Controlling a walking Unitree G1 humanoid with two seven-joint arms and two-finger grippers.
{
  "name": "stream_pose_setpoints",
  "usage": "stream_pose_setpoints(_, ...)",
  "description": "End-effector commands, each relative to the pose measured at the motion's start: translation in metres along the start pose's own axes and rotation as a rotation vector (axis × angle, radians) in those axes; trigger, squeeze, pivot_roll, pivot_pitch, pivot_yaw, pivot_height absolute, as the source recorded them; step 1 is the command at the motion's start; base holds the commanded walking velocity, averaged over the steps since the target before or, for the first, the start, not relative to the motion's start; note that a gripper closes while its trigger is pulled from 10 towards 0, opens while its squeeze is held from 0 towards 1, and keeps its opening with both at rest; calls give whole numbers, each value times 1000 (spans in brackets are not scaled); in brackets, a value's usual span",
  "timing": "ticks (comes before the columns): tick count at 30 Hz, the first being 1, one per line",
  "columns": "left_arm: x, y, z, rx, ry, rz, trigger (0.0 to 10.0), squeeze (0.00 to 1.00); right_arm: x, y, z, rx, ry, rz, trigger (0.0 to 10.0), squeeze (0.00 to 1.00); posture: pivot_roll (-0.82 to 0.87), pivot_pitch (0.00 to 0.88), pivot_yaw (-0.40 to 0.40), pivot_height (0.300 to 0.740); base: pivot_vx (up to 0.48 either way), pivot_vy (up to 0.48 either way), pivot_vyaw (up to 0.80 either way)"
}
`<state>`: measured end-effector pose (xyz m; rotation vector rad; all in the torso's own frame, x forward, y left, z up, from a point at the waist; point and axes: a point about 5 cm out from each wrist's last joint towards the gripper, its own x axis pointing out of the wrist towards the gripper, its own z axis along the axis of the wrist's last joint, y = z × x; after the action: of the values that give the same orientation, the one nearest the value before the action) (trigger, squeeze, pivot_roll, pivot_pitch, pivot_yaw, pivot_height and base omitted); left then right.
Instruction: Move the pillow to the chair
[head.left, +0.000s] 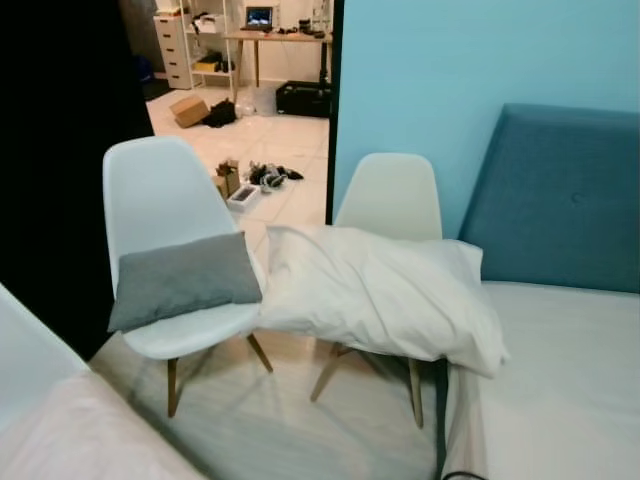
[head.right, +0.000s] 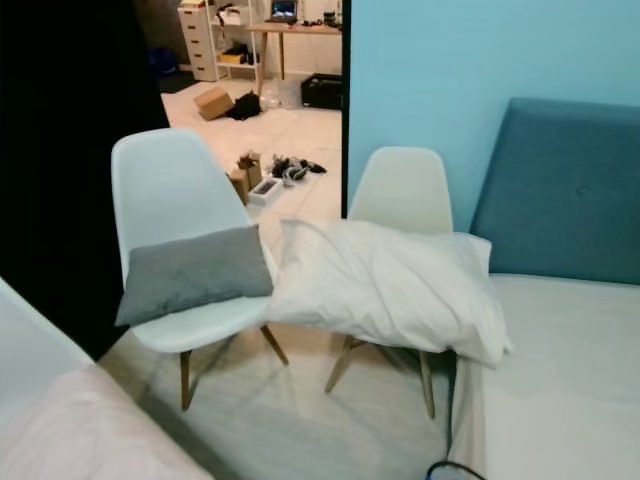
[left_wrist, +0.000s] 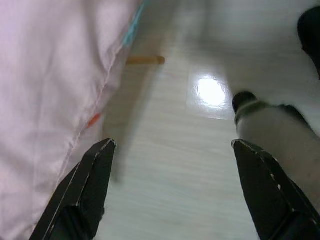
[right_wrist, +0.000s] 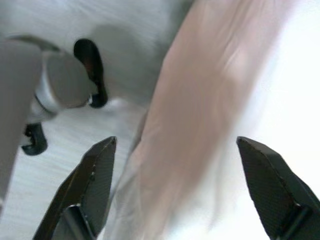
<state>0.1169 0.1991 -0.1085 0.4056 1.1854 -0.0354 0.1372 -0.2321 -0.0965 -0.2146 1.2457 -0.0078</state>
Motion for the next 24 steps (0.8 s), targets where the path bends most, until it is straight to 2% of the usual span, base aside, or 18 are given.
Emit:
stream_pose_setpoints(1,-1,-1,-9,10,36,-6,10000,0,1,8,-1,-1,0,17,10000,0,-130,0,2,740,0,0,-494)
stream_pose_setpoints(4,-1,-1,-9,10,36,-5,10000,0,1,7,0,-1,-1,16,10000,0,-129,0,3,740,0,0,-494)
stream_pose_setpoints(11,-1,-1,-8,5,35,-3,10000,0,-2,-13,0,-4,-2,-4,10000,0,-126,0,0,740,0,0,-492)
stream_pose_setpoints(14,-1,-1,-8,-6,35,-2,10000,0,-2,-13,-2,-5,0,-4,10000,0,-125,0,0,740,0,0,-496)
stream_pose_setpoints(18,-1,-1,-11,-29,55,-10,10000,0,0,2,-7,-6,5,13,10000,0,-124,0,0,740,0,0,-495)
stream_pose_setpoints(19,-1,-2,-13,-42,68,-18,10000,0,1,14,-9,-8,8,24,10000,0,-123,0,-1,740,-480,0,-500)
stream_pose_setpoints(20,-1,-2,-13,-42,68,-18,10000,0,1,14,-9,-8,8,24,10000,0,-123,0,-1,740,-480,0,-500)
stream_pose_setpoints(22,-1,-1,-15,-37,69,-17,10000,0,2,27,-9,-8,8,37,10000,0,-123,0,-1,740,-480,0,-494)
stream_pose_setpoints(24,-2,-1,-16,-34,70,-16,10000,0,2,30,-9,-8,8,41,10000,0,-123,0,-1,740,-480,0,-497)
